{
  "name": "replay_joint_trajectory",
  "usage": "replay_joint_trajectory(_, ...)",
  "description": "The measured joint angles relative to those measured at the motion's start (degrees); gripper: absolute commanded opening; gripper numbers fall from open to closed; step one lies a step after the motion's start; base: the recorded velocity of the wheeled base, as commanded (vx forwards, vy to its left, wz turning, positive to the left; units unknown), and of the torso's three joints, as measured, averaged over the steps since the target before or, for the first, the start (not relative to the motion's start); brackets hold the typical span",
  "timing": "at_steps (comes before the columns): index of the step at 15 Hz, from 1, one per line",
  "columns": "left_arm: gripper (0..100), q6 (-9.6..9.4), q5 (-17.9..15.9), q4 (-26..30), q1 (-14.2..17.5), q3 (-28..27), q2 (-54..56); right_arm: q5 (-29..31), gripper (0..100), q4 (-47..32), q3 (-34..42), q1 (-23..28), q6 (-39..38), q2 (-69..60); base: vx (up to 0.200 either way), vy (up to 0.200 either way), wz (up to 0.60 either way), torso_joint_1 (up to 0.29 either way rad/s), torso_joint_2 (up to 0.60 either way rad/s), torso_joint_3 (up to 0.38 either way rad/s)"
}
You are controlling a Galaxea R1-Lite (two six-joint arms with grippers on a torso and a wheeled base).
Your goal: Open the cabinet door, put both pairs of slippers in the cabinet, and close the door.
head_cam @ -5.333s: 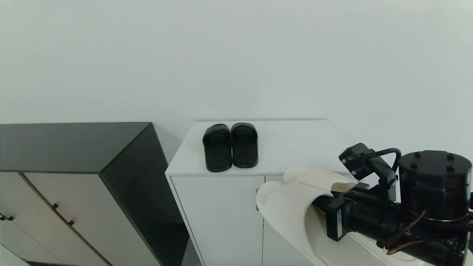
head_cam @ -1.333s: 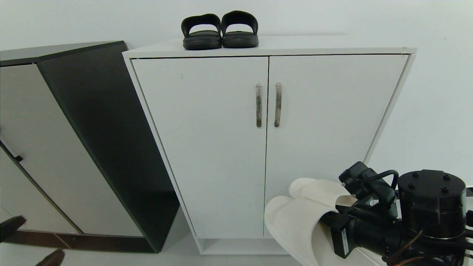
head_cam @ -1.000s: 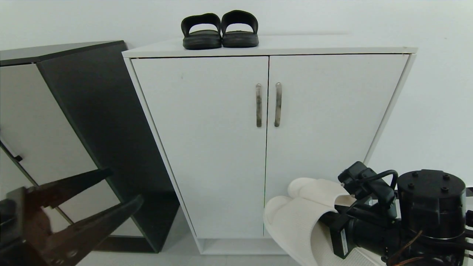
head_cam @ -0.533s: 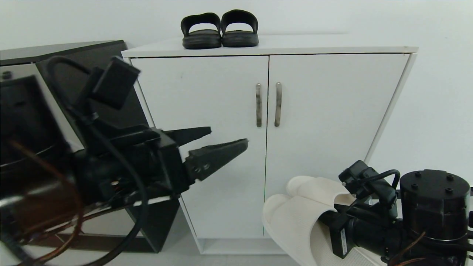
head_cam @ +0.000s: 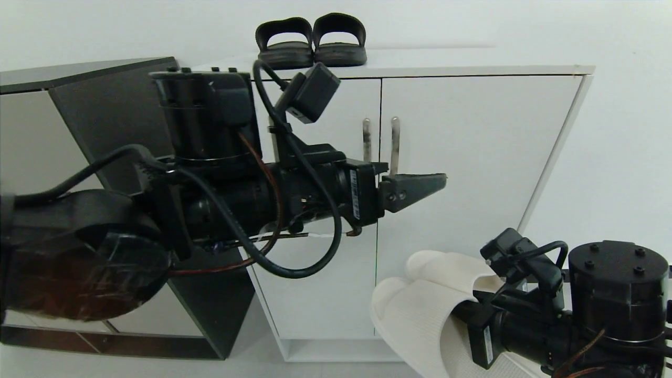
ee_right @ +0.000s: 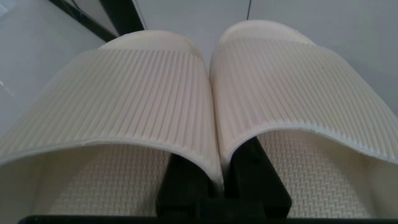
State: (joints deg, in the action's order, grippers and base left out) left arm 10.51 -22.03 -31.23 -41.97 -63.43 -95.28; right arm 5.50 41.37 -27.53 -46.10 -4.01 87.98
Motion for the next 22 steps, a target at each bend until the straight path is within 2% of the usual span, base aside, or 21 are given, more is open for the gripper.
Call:
replay_joint_trajectory(3, 100, 3.94, -6.7, 3.95, 0.94, -8.57, -4.08, -0.02, 0, 0.0, 0.0, -0.01, 0.02, 0.06, 0.0, 0.0, 0.0, 0.0, 0.0, 0.0)
replay_joint_trajectory(5, 100, 4.53, -5.25, 5.56, 2.01, -13.62, -7.39, -0.11, 0, 0.0, 0.02, -0.01, 0.02, 0.16, 0.0, 0.0, 0.0, 0.0, 0.0, 0.0)
replay_joint_trajectory(7, 100, 3.89, -2.44, 5.86, 3.19, -16.88, -10.23, -0.13, 0, -0.05, 0.02, -0.01, 0.0, 0.22, 0.0, 0.0, 0.0, 0.0, 0.0, 0.0)
replay_joint_trajectory(14, 100, 3.39, 0.82, 6.58, 5.56, -18.96, -13.53, -0.15, 0, -0.02, 0.11, -0.01, -0.04, 1.05, 0.0, 0.0, 0.0, 0.0, 0.0, 0.0)
replay_joint_trajectory(20, 100, 3.43, 1.04, 8.06, 6.01, -23.26, -16.41, -0.15, 0, 0.0, 0.18, -0.01, -0.01, 1.02, 0.0, 0.0, 0.0, 0.0, 0.0, 0.0)
replay_joint_trajectory(21, 0, 3.43, 1.07, 8.5, 6.01, -23.81, -16.7, -0.15, 0, 0.0, 0.18, -0.01, -0.04, 1.02, 0.0, 0.0, 0.0, 0.0, 0.0, 0.0)
replay_joint_trajectory(22, 0, 3.43, 1.17, 8.66, 6.01, -24.14, -16.9, -0.15, 0, 0.0, 0.18, -0.01, -0.01, 1.02, 0.0, 0.0, 0.0, 0.0, 0.0, 0.0)
